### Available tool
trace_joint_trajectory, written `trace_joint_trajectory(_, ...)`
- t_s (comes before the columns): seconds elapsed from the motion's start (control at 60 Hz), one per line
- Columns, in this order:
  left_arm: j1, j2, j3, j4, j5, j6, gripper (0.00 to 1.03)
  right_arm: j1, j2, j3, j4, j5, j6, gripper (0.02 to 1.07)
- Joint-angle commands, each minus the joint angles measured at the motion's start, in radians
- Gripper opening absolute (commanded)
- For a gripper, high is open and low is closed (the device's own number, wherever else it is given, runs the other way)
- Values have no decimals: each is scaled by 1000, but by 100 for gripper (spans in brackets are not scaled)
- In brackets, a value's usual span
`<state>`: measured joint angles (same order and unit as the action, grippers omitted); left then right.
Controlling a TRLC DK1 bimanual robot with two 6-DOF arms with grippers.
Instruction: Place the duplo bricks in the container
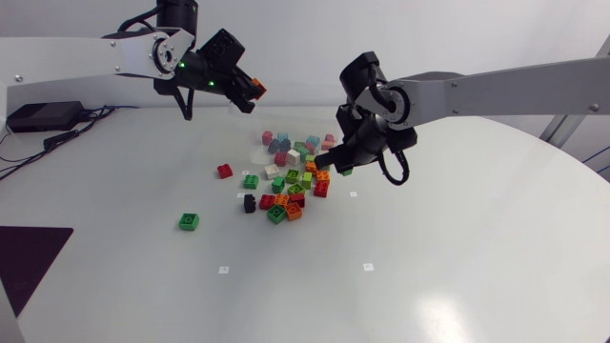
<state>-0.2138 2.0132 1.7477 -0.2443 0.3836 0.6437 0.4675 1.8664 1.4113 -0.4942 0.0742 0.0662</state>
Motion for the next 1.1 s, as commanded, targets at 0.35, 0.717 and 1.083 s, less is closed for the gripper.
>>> trace_joint_trajectory(0.35, 65, -100, -71, 50, -83, -65, 98, 2, -13, 212, -23, -25, -8, 30)
trace_joint_trajectory(0.717, 228, -166, -246, 62, -37, 31, 98, -12, 114, 453, -10, -48, 18, 30)
trace_joint_trajectory(1.083, 294, -7, -232, 71, 12, 105, 98, -29, 274, 658, -14, -50, 30, 30)
